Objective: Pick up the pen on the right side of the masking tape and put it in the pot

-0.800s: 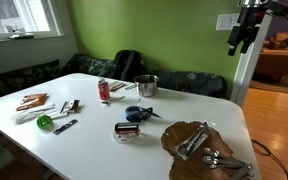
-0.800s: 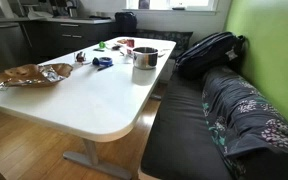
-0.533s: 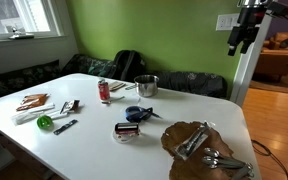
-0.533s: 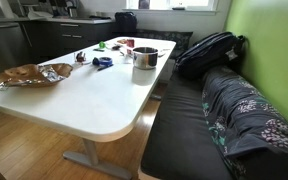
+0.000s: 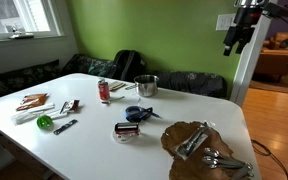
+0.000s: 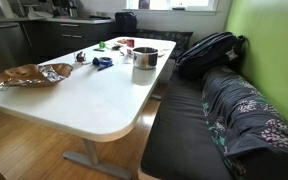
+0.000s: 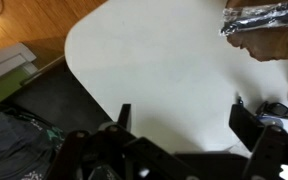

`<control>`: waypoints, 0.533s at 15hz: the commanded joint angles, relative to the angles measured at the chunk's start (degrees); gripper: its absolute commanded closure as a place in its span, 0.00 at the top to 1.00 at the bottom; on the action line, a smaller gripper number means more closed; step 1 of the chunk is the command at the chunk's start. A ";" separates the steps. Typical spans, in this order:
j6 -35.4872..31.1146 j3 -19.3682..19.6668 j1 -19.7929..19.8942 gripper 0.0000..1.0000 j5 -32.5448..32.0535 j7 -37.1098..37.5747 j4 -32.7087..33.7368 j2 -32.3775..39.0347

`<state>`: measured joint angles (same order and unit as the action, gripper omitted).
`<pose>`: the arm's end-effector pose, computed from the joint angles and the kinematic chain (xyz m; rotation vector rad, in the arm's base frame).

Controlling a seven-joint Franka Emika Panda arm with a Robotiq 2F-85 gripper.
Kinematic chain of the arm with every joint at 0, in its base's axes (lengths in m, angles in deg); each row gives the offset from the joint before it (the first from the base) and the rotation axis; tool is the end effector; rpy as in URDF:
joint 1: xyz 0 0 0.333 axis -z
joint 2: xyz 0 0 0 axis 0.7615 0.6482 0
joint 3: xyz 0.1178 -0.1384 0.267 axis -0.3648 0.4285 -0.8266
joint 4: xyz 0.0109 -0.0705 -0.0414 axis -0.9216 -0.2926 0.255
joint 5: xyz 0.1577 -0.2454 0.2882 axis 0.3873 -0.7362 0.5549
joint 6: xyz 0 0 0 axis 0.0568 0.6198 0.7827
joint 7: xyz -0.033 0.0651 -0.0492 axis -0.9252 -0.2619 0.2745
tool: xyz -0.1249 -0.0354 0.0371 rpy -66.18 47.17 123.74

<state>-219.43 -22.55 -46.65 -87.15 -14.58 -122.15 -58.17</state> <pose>0.4320 -0.0541 0.3976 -3.0928 0.1953 -0.2251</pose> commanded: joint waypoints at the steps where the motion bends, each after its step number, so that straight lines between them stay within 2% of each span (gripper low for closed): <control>1: -9.20 -3.66 -5.63 1.00 3.67 -2.25 2.79 9.41; 4: -15.03 -8.20 -8.25 1.00 0.82 -1.27 7.34 18.37; 6: -15.32 -9.84 -9.54 1.00 1.31 -1.77 11.20 24.14; 7: -14.90 -9.43 -8.85 1.00 1.89 -1.07 6.49 17.57; 8: -15.01 -10.00 -9.26 1.00 1.93 -0.87 7.85 19.81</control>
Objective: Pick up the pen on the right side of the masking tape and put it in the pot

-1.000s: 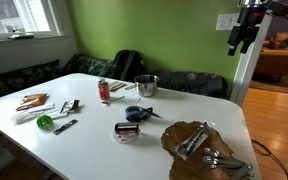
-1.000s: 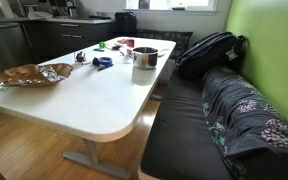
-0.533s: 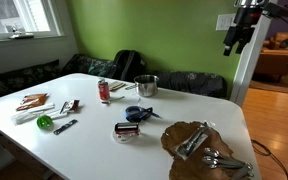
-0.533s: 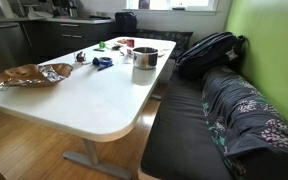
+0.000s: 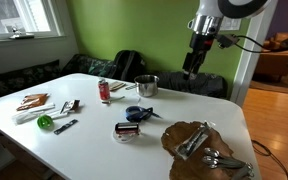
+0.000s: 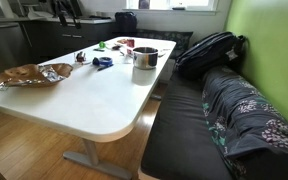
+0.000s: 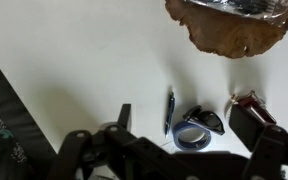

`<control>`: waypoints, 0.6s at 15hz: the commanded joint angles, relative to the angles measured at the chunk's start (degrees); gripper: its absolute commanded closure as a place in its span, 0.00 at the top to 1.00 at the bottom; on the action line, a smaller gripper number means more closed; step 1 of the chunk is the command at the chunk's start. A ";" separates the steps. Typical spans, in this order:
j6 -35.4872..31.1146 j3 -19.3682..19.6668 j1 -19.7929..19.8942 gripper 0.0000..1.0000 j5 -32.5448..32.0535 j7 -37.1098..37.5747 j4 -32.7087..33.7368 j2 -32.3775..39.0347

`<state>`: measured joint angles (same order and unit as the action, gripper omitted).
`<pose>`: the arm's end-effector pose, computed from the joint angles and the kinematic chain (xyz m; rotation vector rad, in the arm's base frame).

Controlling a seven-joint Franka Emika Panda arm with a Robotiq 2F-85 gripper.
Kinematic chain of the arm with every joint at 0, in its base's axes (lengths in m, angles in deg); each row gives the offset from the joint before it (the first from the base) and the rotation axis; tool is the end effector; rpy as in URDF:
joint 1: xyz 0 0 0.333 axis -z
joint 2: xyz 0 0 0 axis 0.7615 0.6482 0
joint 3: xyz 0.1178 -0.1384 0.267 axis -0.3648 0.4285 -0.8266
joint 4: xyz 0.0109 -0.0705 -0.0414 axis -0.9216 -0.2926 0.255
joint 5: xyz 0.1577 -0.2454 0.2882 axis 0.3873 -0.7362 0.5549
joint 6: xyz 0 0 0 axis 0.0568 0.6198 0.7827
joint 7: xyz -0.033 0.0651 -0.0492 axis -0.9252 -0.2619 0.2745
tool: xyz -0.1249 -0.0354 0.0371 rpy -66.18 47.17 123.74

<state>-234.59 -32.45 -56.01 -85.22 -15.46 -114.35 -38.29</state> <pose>0.5072 0.1071 0.3258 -3.0693 -0.2970 -0.3002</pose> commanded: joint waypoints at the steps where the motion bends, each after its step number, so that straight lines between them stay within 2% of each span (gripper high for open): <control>1: 0.13 -0.17 0.10 1.00 0.00 0.04 0.39 0.57; 5: 0.13 0.33 0.53 1.00 0.00 0.00 0.14 -0.91; 7: -2.90 -0.83 0.97 1.00 -6.32 6.56 2.06 3.53; 9: -6.25 -1.34 1.18 1.00 -17.12 12.88 5.36 10.08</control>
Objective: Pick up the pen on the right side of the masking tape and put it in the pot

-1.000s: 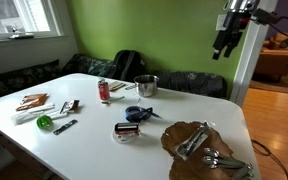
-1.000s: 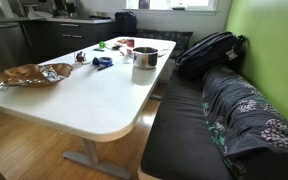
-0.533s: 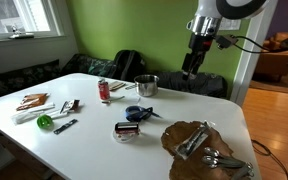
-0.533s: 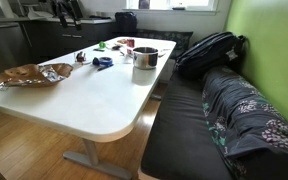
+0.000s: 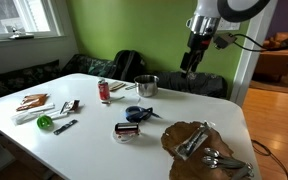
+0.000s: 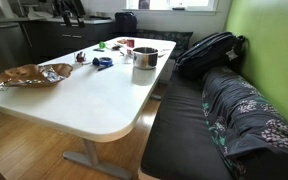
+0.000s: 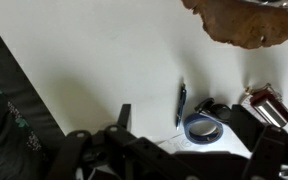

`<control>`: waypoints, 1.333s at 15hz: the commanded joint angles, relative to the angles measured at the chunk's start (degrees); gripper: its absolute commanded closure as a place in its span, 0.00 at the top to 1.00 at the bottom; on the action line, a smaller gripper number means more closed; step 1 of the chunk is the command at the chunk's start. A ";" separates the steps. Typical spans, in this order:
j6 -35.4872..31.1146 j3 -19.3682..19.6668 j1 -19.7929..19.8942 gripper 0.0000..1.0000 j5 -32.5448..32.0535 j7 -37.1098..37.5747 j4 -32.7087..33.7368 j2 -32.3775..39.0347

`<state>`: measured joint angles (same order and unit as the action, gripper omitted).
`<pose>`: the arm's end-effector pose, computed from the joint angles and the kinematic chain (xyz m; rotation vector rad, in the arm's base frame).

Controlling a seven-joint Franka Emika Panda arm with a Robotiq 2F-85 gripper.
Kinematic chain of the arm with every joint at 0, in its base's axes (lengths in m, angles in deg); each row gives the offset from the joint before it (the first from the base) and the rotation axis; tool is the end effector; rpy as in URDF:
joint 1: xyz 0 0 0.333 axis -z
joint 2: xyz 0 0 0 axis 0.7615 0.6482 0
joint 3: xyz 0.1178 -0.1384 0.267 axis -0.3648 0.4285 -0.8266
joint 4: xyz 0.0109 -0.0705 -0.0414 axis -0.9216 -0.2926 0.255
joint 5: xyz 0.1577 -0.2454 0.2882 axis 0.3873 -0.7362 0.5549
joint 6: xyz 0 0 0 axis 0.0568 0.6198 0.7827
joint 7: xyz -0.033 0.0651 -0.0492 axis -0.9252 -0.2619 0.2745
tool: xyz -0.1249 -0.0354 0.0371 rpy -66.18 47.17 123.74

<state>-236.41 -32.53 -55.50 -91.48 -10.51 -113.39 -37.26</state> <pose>0.5169 0.1050 0.3278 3.0949 0.2848 0.3610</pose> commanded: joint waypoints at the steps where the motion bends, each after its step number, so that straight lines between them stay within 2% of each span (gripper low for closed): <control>1: -5.40 -0.93 0.11 1.00 -15.65 10.19 6.55 12.85; 4: -5.06 2.98 -4.18 1.00 -29.23 17.16 13.60 22.47; 7: -6.45 6.29 -8.65 1.00 -32.31 19.71 21.43 31.77; 8: -7.76 6.27 -8.80 1.00 -30.08 18.97 23.23 34.15; 9: -9.04 0.88 -4.31 1.00 -19.22 11.54 23.61 35.89; 10: -7.66 6.24 -9.09 1.00 -24.71 15.54 20.02 31.24; 11: -8.04 6.02 -9.22 1.00 -22.79 14.04 21.23 32.99; 14: -7.97 7.04 -9.98 1.00 -23.12 14.26 21.46 32.80; 17: -11.44 6.88 -9.45 1.00 -21.22 15.30 22.53 35.05; 18: -13.74 6.02 -8.33 1.00 -19.01 14.12 22.96 36.74; 20: -17.98 1.90 -4.02 1.00 -11.37 8.95 22.76 39.86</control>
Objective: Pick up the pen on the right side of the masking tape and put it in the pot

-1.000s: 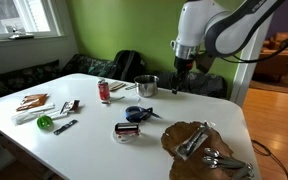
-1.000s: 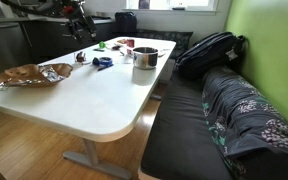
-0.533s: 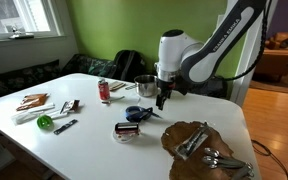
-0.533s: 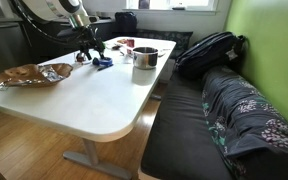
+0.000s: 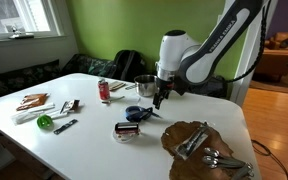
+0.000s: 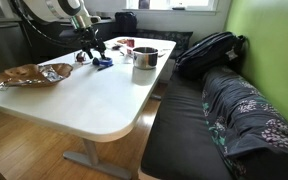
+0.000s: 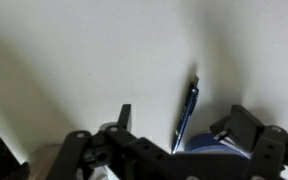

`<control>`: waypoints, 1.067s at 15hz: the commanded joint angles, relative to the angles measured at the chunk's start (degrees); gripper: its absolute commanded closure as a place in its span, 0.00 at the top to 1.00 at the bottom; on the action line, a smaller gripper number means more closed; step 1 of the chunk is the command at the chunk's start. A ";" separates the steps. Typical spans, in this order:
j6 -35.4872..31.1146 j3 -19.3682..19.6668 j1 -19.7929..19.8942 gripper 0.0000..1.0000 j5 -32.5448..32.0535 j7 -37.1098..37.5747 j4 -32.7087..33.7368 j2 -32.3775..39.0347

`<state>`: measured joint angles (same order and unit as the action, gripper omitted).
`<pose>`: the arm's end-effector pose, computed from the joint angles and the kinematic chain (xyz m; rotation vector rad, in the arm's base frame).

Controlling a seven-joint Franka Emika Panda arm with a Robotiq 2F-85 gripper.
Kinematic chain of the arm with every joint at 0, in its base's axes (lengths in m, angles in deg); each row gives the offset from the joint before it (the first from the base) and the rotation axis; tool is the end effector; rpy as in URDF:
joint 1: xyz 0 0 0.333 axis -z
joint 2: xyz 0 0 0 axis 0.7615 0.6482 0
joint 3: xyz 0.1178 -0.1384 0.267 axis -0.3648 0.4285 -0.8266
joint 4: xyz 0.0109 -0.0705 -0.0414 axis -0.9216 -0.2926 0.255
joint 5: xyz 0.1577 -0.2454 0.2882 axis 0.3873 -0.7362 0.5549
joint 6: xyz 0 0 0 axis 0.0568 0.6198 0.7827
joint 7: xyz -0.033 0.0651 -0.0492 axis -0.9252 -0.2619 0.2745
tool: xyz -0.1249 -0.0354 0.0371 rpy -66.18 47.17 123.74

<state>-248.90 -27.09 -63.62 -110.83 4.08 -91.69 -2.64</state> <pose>0.6175 0.1701 0.1588 2.9770 0.4293 0.3896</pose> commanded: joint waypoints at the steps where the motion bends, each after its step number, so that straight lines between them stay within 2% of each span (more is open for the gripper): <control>1: -6.27 -4.89 5.57 1.00 10.81 -8.19 1.16 6.56; 3: -7.47 -4.05 5.85 1.00 12.90 -10.70 1.76 8.94; 5: -7.66 -3.55 6.45 1.00 14.00 -12.85 1.07 8.33; 6: -6.97 -2.30 4.56 1.00 13.97 -11.77 0.62 7.93; 8: -7.21 -2.35 5.33 1.00 14.31 -12.75 0.97 8.25; 13: -8.84 1.60 -0.22 1.00 12.30 -10.81 3.79 9.39; 16: -7.45 4.53 -3.92 1.00 11.68 -9.74 6.96 11.17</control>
<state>-256.44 -25.99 -63.69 -98.57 -7.03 -87.82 5.99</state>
